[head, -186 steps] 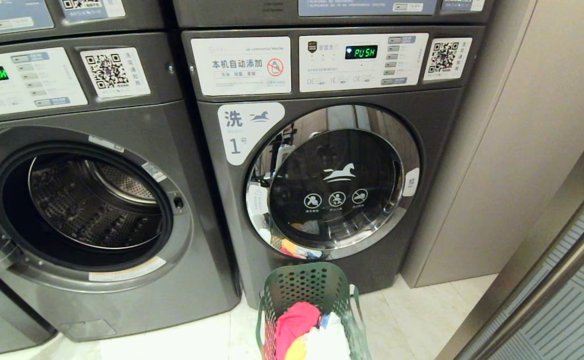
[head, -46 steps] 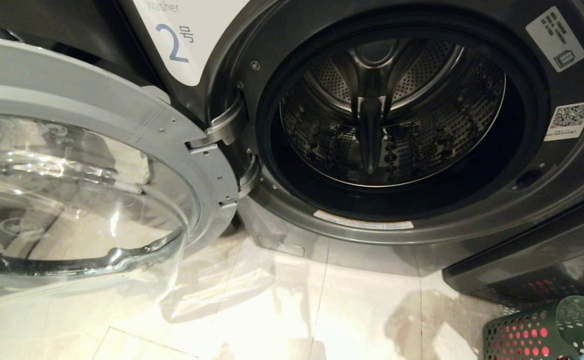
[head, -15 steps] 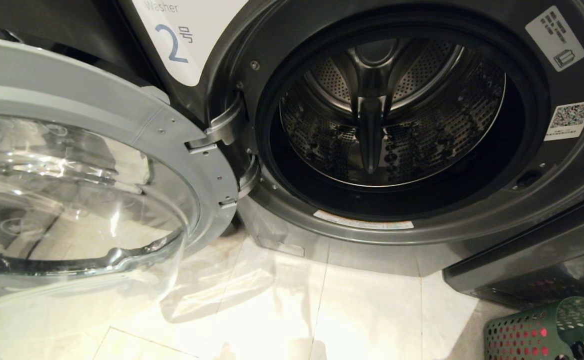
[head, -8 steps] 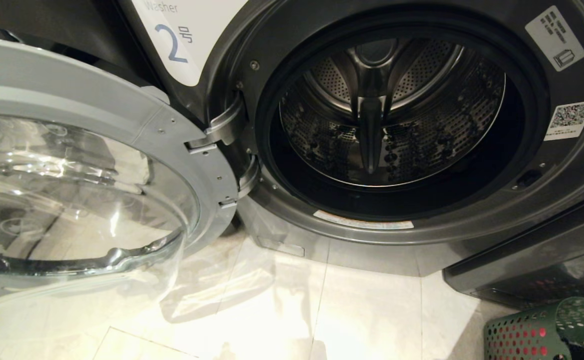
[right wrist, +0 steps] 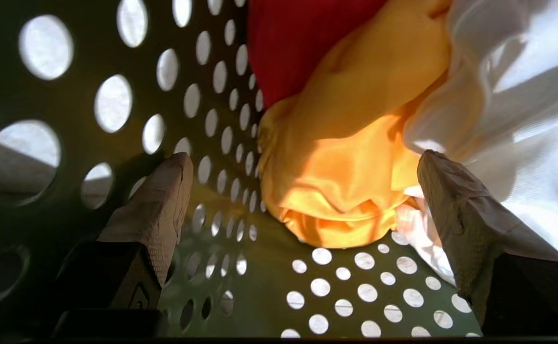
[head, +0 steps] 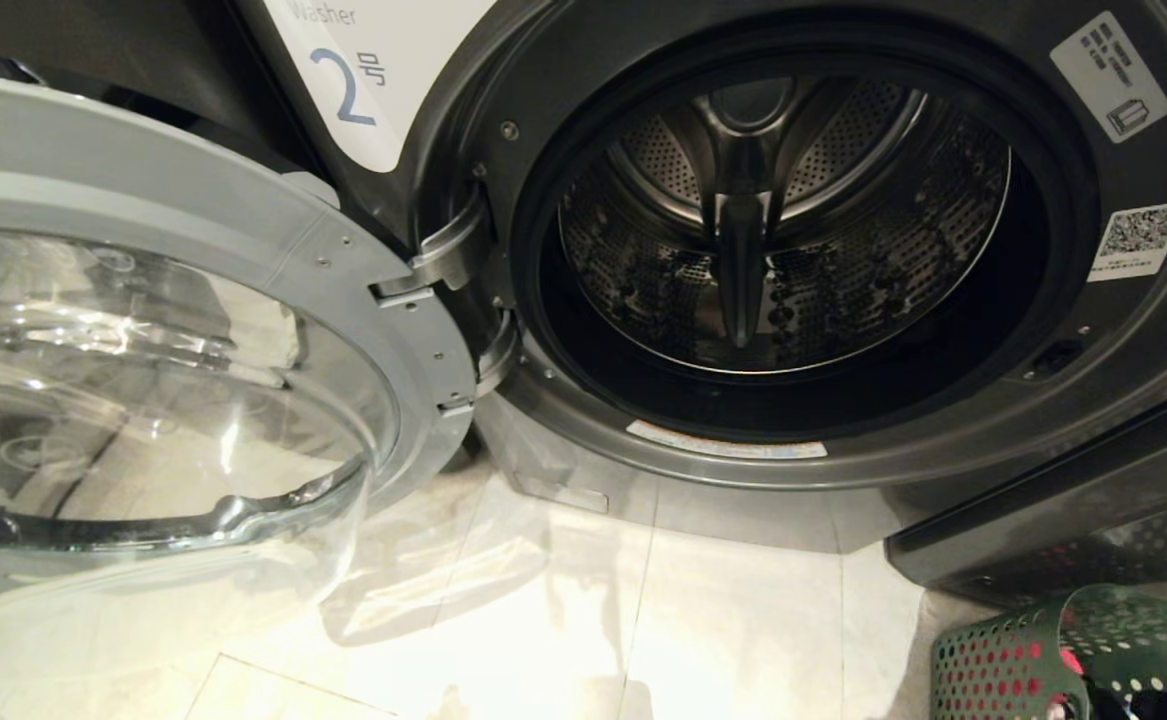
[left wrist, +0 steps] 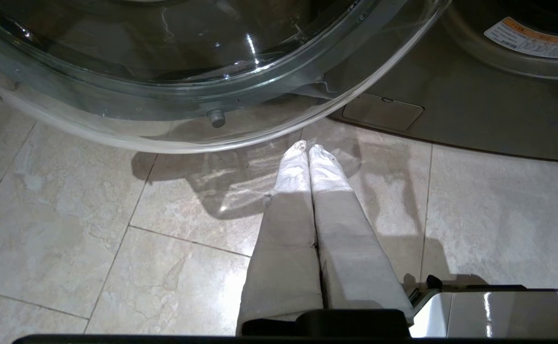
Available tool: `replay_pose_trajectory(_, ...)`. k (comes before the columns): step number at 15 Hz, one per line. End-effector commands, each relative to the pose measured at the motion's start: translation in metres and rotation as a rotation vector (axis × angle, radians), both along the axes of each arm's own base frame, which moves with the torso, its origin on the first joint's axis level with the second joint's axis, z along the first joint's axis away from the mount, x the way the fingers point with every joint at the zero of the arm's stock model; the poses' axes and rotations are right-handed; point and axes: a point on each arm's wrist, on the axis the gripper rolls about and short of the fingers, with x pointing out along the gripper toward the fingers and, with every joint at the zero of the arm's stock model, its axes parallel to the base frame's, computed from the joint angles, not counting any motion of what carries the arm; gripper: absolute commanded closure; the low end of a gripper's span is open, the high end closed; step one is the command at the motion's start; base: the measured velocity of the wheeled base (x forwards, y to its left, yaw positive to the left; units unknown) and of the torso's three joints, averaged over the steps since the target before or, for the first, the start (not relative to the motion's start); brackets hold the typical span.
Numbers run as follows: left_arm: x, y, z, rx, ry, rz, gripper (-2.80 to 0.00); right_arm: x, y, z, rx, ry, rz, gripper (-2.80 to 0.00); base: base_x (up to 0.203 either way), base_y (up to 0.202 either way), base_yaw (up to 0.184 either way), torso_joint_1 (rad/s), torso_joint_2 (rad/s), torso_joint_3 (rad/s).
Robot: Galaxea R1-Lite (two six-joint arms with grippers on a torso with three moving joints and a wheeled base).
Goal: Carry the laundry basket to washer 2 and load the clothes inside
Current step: Place the clothes into the washing machine
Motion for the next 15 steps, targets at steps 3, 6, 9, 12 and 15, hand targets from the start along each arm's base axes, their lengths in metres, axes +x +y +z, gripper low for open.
replay_pose_trajectory(3, 0.0, 0.0, 0.0, 0.0, 0.003, 0.0, 0.0, 0.007, 0.033, 0.018, 0.103, -0.031, 0.136, -2.8, 0.0, 0.0, 0.0, 0.0, 0.0, 0.0)
replay_pose_trajectory(6, 0.0, 0.0, 0.0, 0.0, 0.003, 0.002, 0.0, 0.013, 0.056, 0.026, 0.164, -0.038, 0.199, -2.8, 0.0, 0.0, 0.0, 0.0, 0.0, 0.0)
replay_pose_trajectory(9, 0.0, 0.0, 0.0, 0.0, 0.003, 0.0, 0.0, 0.015, 0.063, 0.03, 0.137, -0.053, 0.227, -2.8, 0.0, 0.0, 0.0, 0.0, 0.0, 0.0)
replay_pose_trajectory(12, 0.0, 0.0, 0.0, 0.0, 0.003, 0.0, 0.0, 0.018, 0.045, 0.036, -0.034, -0.026, 0.099, -2.8, 0.0, 0.0, 0.0, 0.0, 0.0, 0.0)
replay_pose_trajectory(15, 0.0, 0.0, 0.0, 0.0, 0.003, 0.0, 0.0, 0.014, 0.029, 0.038, -0.097, -0.027, 0.068, -2.8, 0.0, 0.0, 0.0, 0.0, 0.0, 0.0)
